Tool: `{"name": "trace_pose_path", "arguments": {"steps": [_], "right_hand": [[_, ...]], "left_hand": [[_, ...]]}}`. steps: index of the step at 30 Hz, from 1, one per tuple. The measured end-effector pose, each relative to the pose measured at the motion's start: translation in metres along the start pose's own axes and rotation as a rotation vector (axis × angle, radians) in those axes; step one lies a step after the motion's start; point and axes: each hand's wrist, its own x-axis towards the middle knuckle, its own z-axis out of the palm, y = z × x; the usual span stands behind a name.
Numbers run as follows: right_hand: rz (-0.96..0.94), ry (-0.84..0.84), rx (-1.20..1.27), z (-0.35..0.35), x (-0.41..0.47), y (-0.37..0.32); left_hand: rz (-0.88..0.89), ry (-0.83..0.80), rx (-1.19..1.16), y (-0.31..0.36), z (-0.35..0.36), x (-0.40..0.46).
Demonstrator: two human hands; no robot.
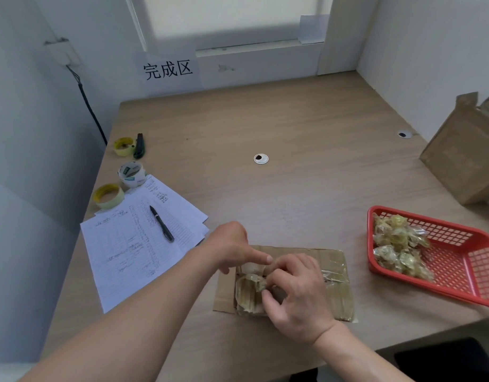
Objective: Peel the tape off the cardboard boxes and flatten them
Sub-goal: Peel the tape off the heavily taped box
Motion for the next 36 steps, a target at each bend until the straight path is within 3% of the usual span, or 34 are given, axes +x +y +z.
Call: {"name": "trace_pose_path", "arguments": {"steps": [5,12,24,36], "right_hand": [[0.062,0.071,0.039,-0.001,0.003,0.003],[-0.068,-0.007,-0.012,0.004,0.007,0.004],[-0.125,-0.060,-0.006,0.009,0.010,0.008],[0.029,-0.146,-0.039,0.009,0.018,0.004]], "left_hand": [[0.017,0.003,0.108,0.007,0.007,-0.001],[0.013,-0.056,0.087,0.009,0.004,0.003],[0.221,0.057,0.182,0.000,0.007,0.013],[0.250,0.086,0.093,-0.011,0.005,0.017]]}}
